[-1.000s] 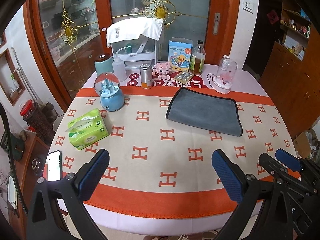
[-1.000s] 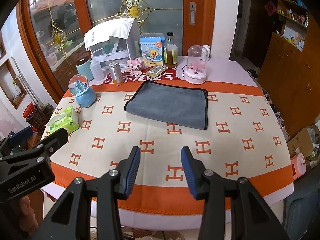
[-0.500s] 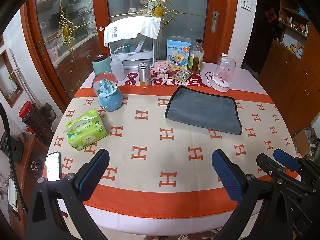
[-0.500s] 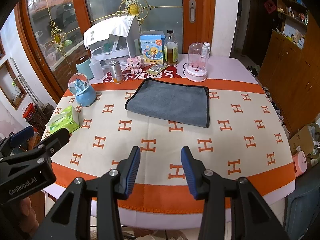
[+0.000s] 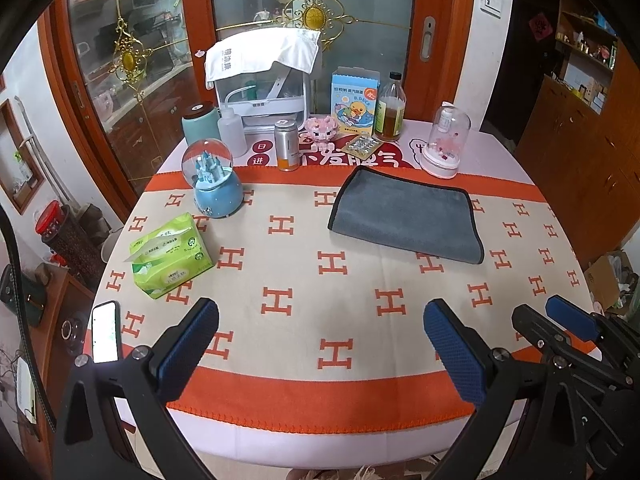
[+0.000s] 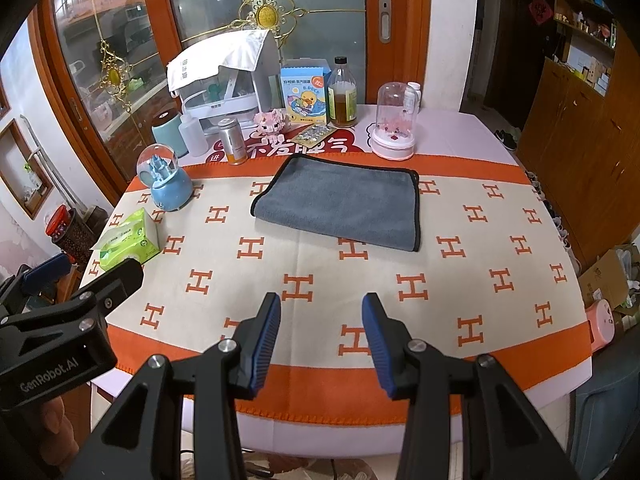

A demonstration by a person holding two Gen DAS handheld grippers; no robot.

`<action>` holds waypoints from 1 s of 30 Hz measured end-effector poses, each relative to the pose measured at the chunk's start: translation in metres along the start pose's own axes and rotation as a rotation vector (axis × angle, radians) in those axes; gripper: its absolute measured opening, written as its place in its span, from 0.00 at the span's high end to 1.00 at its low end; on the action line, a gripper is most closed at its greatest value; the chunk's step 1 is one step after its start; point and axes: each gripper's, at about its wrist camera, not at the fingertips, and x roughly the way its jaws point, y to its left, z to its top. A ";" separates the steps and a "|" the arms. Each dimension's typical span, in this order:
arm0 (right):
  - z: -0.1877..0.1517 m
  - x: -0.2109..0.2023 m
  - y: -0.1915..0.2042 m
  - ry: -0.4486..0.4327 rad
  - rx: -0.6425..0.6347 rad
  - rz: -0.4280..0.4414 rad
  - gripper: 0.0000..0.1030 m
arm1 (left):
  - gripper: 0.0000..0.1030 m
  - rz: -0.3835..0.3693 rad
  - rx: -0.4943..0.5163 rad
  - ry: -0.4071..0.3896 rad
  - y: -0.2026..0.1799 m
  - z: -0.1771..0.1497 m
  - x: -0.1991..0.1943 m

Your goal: Fold towel

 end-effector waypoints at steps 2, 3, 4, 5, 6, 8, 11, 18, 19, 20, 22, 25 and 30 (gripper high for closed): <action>0.001 -0.001 -0.001 0.001 0.001 0.000 0.59 | 0.01 0.000 0.001 0.001 0.000 0.000 0.000; -0.001 0.000 0.000 0.001 0.001 0.001 0.59 | 0.01 0.000 0.002 0.001 0.000 0.000 0.000; -0.002 0.000 0.001 0.002 0.001 0.001 0.59 | 0.01 0.000 0.002 0.001 0.000 0.000 0.000; -0.002 0.000 0.001 0.001 0.001 0.001 0.59 | 0.01 0.000 0.001 0.001 0.000 0.000 0.000; -0.002 0.000 0.001 0.001 0.000 0.001 0.59 | 0.01 0.000 0.001 0.001 0.000 0.000 0.000; -0.003 0.000 0.002 0.001 -0.001 0.001 0.59 | 0.01 0.000 0.000 0.001 0.000 0.000 0.000; -0.004 0.001 0.003 0.001 -0.002 0.002 0.59 | 0.01 0.000 0.002 0.000 0.001 0.000 0.000; -0.005 0.000 0.005 0.003 -0.002 0.004 0.59 | 0.01 0.000 0.001 0.001 0.001 0.000 0.000; -0.005 0.000 0.005 0.003 -0.002 0.004 0.59 | 0.01 0.000 0.001 0.001 0.001 0.000 0.000; -0.004 0.000 0.005 0.003 -0.002 0.004 0.59 | 0.01 0.000 0.000 0.001 0.001 0.000 0.000; -0.005 0.000 0.006 0.005 -0.004 0.005 0.59 | 0.01 0.000 -0.001 0.002 0.002 -0.002 0.000; -0.006 0.001 0.009 0.012 -0.010 0.004 0.59 | 0.01 -0.001 -0.006 0.002 0.004 -0.006 0.000; -0.006 0.003 0.011 0.021 -0.018 0.007 0.59 | 0.01 0.001 -0.006 0.003 0.007 -0.007 0.000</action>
